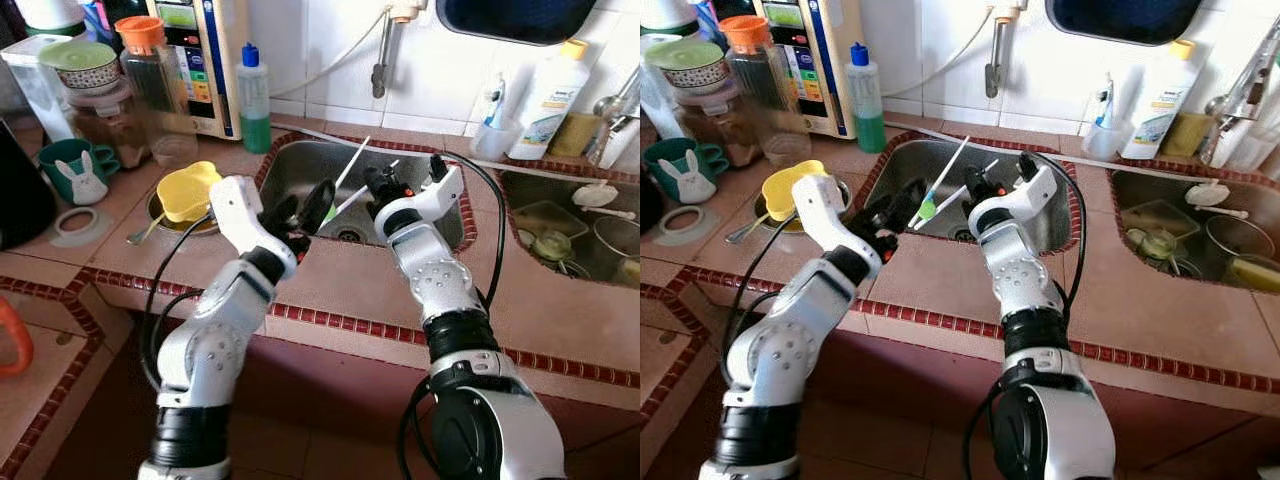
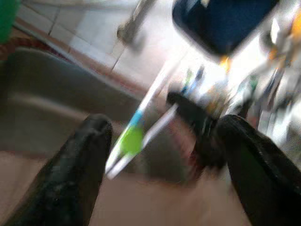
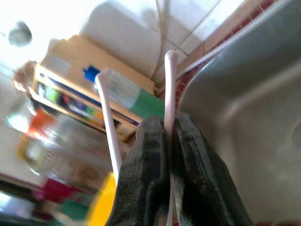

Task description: Kitchen organization

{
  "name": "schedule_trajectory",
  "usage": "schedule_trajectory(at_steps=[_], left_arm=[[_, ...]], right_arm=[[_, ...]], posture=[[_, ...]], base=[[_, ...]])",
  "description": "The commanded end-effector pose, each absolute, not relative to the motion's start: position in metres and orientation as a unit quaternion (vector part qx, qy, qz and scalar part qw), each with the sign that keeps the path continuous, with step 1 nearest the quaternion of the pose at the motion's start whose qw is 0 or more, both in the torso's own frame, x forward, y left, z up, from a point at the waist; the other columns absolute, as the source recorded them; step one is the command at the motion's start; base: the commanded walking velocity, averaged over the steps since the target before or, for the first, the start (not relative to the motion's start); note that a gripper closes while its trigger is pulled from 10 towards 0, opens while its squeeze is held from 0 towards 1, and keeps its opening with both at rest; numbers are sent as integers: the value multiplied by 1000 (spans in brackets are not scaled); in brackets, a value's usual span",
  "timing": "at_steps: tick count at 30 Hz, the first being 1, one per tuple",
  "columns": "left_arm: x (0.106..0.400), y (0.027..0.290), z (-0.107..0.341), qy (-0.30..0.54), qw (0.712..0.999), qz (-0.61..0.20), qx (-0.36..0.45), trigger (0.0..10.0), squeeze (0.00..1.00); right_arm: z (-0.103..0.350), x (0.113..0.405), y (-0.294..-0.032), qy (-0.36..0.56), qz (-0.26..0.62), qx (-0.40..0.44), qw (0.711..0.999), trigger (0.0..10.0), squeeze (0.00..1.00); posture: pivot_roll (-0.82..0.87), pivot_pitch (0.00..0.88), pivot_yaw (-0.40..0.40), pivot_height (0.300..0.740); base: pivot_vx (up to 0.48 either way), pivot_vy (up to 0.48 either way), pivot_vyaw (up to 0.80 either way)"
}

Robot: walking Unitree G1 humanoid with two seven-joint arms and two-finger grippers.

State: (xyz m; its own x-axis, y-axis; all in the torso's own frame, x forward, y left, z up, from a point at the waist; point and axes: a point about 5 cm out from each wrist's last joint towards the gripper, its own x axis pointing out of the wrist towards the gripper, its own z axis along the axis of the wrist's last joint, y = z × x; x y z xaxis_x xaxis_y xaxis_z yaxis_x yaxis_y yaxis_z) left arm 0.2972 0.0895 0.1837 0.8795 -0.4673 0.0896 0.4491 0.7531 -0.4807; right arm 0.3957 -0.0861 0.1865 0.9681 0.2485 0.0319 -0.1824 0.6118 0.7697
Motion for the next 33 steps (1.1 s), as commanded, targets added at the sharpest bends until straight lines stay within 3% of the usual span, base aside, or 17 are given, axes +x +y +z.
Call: schedule_trajectory(at_steps=[1, 2, 6, 8, 10, 11, 12, 16, 18, 33], left_arm=[[291, 94, 177, 27, 945, -253, -206, 10000, 1000], [291, 99, 172, 31, 950, -247, -190, 10000, 1000], [290, 115, 165, 32, 964, -220, -144, 10000, 1000], [291, 120, 164, 27, 969, -210, -127, 10000, 1000], [289, 123, 164, 22, 972, -209, -105, 10000, 1000], [288, 124, 164, 21, 972, -208, -103, 10000, 1000], [287, 124, 163, 20, 973, -208, -102, 10000, 1000], [282, 124, 161, 15, 975, -208, -78, 10000, 1000], [280, 124, 160, 14, 976, -205, -75, 10000, 1000], [276, 127, 154, 10, 979, -196, -58, 10000, 1000]], right_arm=[[197, 401, -88, 15, 140, 351, 926, 0, 0], [198, 402, -89, 9, 150, 311, 938, 0, 0], [197, 404, -93, -5, 174, 168, 970, 1804, 0], [194, 405, -100, -8, 172, 106, 979, 4039, 0], [189, 406, -106, -5, 179, 39, 983, 3922, 0], [188, 406, -107, -2, 181, 22, 983, 5765, 0], [186, 406, -107, -1, 186, -1, 983, 10000, 0], [179, 403, -107, 1, 208, -79, 975, 10000, 0], [173, 401, -107, 5, 217, -125, 968, 10000, 1000], [152, 395, -111, 45, 248, -183, 950, 10000, 1000]], posture=[[134, 13, 0, 740], [140, 14, 0, 740], [150, 14, -1, 740], [150, 14, -1, 740], [150, 15, -1, 740], [150, 15, -1, 740], [152, 13, -1, 740], [157, 12, -2, 740], [163, 9, -2, 740], [164, 0, -8, 740]], base=[[0, 0, 0], [0, 0, 0], [0, 0, 0], [0, 0, 0], [0, 0, 0], [0, 0, 0], [0, 0, 0], [0, 0, 0], [0, 0, 0], [0, 0, 0]])
